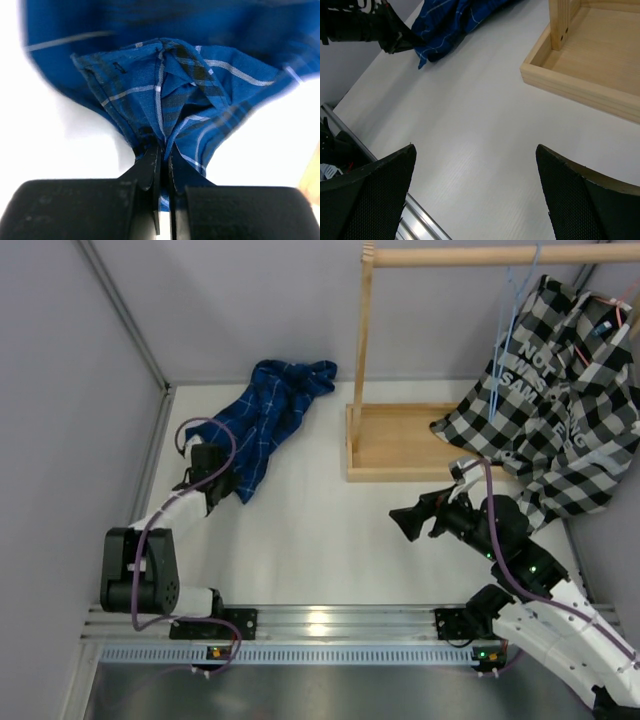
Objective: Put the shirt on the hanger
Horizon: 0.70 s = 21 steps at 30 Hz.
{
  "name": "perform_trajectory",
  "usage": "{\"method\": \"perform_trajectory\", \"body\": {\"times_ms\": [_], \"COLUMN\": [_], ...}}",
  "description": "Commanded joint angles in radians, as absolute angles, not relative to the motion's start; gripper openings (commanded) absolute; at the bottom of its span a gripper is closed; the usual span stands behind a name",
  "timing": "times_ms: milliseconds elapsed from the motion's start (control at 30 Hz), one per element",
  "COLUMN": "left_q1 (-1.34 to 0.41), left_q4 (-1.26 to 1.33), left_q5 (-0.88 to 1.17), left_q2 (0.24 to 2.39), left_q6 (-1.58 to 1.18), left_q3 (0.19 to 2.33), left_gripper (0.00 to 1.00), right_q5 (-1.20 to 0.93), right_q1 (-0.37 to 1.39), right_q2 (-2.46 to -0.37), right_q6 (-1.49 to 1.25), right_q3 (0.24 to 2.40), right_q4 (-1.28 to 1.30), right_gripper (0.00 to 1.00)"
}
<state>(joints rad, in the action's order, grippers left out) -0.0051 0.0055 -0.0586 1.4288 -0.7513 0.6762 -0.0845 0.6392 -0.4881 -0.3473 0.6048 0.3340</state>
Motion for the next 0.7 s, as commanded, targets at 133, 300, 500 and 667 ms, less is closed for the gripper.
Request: {"method": "perform_trajectory", "body": {"times_ms": [133,300,500,667], "left_q1": [-0.418,-0.662,-1.062,-1.44], "left_q4": [-0.361,-0.476,-0.466,-0.356], "left_q5": [-0.155,-0.018,0.126,-0.053], "left_q2": [1.139,0.979,0.928,1.052], "left_q6": [-0.525,-0.52,-0.606,-0.65], "left_q3": [0.914,0.902,0.79,0.759], "left_gripper": [0.0,0.0,0.0,0.0], "right_q5": [-0.141,-0.152,-0.14,-0.1], "right_q1": [0.64,0.64,0.64,0.64], "right_q2": [-0.554,-0.529,-0.554,-0.558], "right_q6": [-0.385,-0.371,-0.344,-0.341], "right_q3": [0.623,0.66,0.744,0.761], "right_q4": [0.216,0.219,0.268,0.285], "right_gripper": [0.99,0.99,0.99,1.0]}}
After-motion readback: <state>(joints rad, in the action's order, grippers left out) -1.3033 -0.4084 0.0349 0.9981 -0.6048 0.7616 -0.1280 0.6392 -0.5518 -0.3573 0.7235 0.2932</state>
